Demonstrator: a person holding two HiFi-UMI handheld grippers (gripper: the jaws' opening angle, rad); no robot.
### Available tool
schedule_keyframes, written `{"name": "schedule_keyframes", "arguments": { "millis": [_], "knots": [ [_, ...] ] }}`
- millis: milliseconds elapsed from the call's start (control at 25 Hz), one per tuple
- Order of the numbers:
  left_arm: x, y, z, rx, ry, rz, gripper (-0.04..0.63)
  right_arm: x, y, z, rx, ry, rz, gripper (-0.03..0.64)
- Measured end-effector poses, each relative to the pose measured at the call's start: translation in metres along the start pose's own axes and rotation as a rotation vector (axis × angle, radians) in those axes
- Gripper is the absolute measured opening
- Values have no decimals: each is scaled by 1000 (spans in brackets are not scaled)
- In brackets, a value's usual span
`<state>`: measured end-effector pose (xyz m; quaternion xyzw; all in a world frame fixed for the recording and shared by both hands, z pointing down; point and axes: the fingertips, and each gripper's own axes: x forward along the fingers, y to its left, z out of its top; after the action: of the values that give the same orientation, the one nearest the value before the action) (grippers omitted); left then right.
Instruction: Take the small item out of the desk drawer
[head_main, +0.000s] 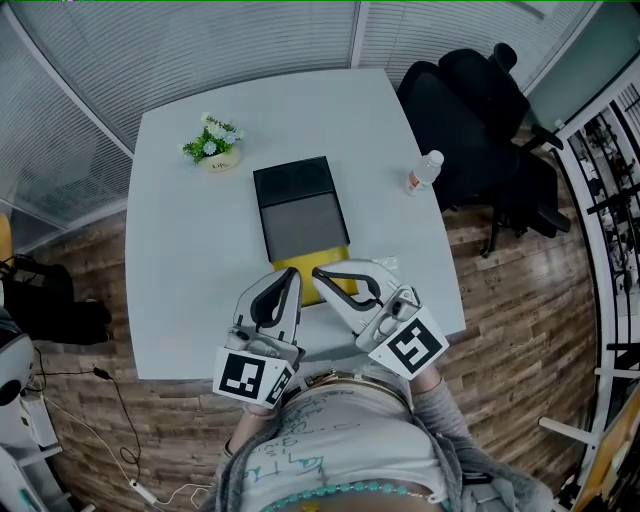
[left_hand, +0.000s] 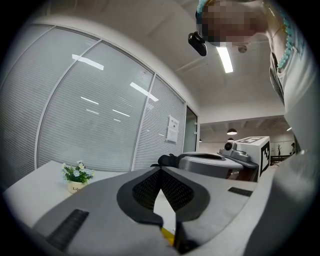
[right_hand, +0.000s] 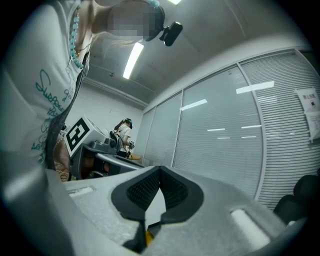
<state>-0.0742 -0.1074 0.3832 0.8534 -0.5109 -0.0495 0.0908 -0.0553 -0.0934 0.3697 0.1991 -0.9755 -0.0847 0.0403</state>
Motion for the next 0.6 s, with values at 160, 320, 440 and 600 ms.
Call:
{"name": "schedule_keyframes", "arguments": {
  "millis": [160,320,440,600],
  "knots": [
    [0,-2,-2,-9,7,-7,-3,-1,2,-1,-5,5,6,2],
    [0,-3,-4,-12,13,-8,-3,-1,3,-2,-12,11,15,2],
    [-2,-5,-5,-10,17,-11,-3,-2,6,-1,-18,14,22,2],
    [-1,-5,-6,-11,22,-14,-3,-2,4,-2,-23,23,26,2]
  ]
}}
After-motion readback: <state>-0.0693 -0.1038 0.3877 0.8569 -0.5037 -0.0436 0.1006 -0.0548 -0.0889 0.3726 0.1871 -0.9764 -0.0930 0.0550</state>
